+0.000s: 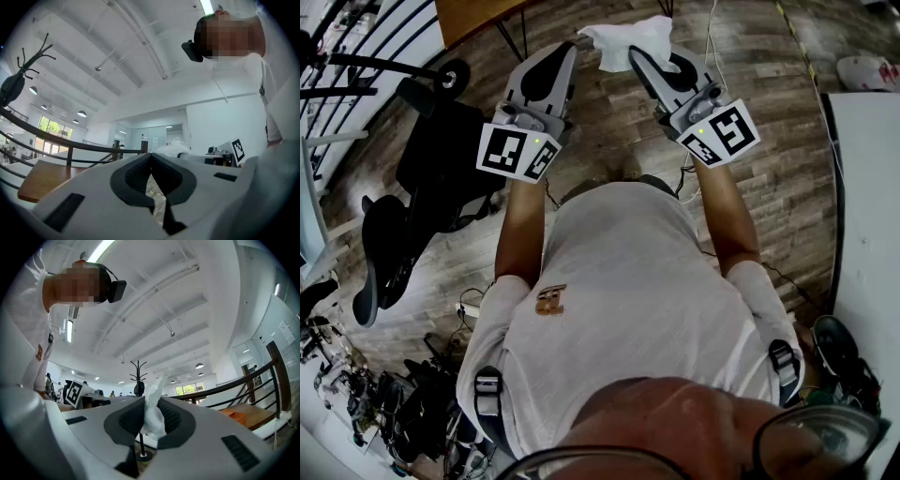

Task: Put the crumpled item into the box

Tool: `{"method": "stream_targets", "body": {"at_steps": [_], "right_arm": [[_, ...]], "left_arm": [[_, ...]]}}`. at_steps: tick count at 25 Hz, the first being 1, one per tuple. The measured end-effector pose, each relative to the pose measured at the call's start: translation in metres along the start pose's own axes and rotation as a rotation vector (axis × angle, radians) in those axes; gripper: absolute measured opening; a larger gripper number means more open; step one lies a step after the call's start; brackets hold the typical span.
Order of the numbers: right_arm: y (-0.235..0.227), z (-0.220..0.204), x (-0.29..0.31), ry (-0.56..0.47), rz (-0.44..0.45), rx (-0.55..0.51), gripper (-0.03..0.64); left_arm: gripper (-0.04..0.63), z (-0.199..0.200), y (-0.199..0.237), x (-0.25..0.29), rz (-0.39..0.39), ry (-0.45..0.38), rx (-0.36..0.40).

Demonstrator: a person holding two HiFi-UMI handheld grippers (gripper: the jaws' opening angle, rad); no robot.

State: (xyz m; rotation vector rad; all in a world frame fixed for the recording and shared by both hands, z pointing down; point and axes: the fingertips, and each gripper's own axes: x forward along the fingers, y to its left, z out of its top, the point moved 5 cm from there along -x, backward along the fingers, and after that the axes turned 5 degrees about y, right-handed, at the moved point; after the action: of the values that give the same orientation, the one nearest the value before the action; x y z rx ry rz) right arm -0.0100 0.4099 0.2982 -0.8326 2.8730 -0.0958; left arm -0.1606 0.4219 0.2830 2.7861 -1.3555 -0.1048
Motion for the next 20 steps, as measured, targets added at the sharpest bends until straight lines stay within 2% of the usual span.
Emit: {"method": "stream_targets", "body": {"at_steps": [9, 15, 20], "right_arm": [[-0.003, -0.001, 0.001, 0.005, 0.004, -0.01, 0.063], [-0.004, -0.007, 0.001, -0.026, 0.023, 0.009, 0.063], [-0.043, 0.011, -0.027, -0.035, 0.022, -0.005, 0.063]], "left_arm": [[0.02, -0.003, 0.001, 0.003, 0.005, 0.006, 0.001], [0.02, -0.012, 0.007, -0.001, 0.022, 0.001, -0.006], [0.02, -0.008, -0.013, 0.038, 0.032, -0.002, -0.001]]}}
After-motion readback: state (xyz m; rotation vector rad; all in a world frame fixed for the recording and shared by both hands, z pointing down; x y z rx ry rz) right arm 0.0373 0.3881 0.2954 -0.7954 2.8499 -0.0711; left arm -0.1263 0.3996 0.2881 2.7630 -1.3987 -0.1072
